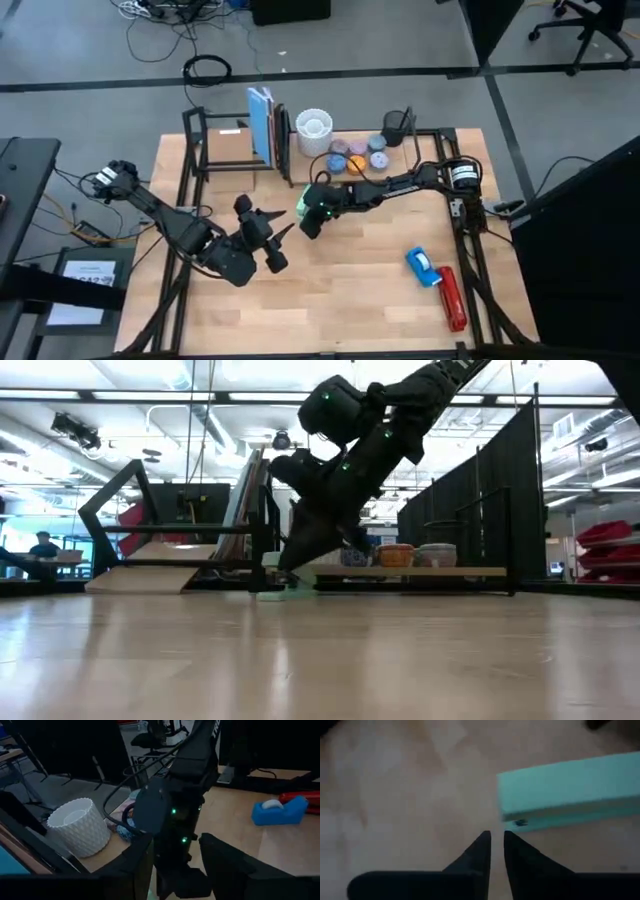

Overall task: Stock shelves
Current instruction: Put the blue tape dispenser under the left of the shelf

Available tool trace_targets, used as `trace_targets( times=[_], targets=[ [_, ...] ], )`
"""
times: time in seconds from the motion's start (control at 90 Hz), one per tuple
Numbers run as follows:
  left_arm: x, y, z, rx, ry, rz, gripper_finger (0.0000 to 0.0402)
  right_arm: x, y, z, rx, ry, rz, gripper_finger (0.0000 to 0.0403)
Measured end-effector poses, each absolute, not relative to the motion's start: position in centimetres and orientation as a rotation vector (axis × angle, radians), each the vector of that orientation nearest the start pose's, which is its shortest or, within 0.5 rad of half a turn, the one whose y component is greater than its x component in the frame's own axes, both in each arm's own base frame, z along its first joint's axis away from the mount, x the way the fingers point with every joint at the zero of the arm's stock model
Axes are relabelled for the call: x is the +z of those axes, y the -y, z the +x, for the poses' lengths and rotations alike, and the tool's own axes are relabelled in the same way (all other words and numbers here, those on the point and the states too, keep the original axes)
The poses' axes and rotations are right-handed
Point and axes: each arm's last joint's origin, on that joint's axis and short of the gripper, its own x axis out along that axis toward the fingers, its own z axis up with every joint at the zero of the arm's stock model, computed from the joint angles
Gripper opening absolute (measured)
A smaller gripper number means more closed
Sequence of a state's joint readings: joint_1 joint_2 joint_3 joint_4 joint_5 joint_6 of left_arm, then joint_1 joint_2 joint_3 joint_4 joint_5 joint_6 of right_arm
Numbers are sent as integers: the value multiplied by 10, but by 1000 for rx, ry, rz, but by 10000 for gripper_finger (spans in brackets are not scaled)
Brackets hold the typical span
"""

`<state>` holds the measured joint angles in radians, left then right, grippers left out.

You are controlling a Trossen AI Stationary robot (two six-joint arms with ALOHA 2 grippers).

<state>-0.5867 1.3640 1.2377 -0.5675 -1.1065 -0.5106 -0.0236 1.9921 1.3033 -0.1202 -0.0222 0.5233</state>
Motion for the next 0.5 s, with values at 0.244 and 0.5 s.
trace_targets(
  times=[0.244, 0.5],
  targets=[
    [339, 134, 245, 591, -317, 20, 142, 217, -71, 374, 19, -985, 306, 24],
    [339, 134, 246, 590, -314, 16, 142, 258, -111, 280, -182, -1388, 436, 31]
  ],
)
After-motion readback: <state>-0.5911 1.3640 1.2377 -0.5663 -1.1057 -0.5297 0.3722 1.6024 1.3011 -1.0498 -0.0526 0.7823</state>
